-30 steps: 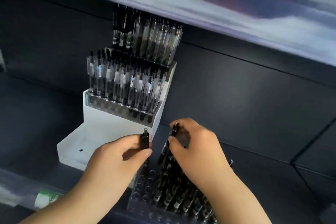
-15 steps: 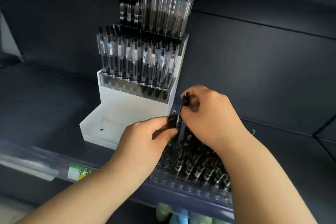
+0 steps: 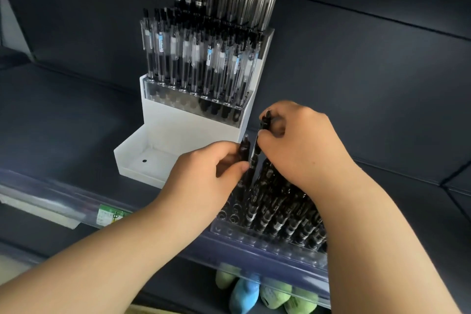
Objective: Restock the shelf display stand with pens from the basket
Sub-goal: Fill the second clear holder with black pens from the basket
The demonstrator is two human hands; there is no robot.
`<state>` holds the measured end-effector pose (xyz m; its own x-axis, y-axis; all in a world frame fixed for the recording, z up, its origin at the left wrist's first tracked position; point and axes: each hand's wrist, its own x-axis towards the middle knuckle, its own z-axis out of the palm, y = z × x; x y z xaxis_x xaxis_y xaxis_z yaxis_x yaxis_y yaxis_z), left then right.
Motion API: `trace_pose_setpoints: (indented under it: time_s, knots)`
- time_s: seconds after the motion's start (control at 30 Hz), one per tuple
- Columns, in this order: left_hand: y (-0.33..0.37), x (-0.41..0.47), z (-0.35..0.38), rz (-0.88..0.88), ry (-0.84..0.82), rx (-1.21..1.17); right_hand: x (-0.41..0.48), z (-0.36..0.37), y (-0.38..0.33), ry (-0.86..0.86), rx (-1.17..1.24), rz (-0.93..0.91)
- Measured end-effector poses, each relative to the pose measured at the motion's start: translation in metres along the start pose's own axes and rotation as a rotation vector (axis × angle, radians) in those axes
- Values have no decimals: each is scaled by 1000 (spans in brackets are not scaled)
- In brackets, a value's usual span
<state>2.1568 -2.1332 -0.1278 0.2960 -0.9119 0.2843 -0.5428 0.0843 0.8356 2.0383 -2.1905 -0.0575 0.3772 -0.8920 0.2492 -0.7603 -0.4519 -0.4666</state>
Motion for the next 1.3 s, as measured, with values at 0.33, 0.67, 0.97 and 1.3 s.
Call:
trace_pose_setpoints:
  time_s: [0.33, 0.67, 0.97, 1.3]
  knots:
    - [6, -2, -8, 2, 50, -79, 2, 5, 0, -30, -22, 6]
    - [6, -3, -9, 13, 47, -54, 1, 6, 0, -89, -154, 59]
    - [-1, -3, -1, 35, -68, 8, 2, 9, 0, -36, -21, 29]
    - [-5, 3, 9, 39, -75, 99, 1, 0, -7, -26, -108, 28]
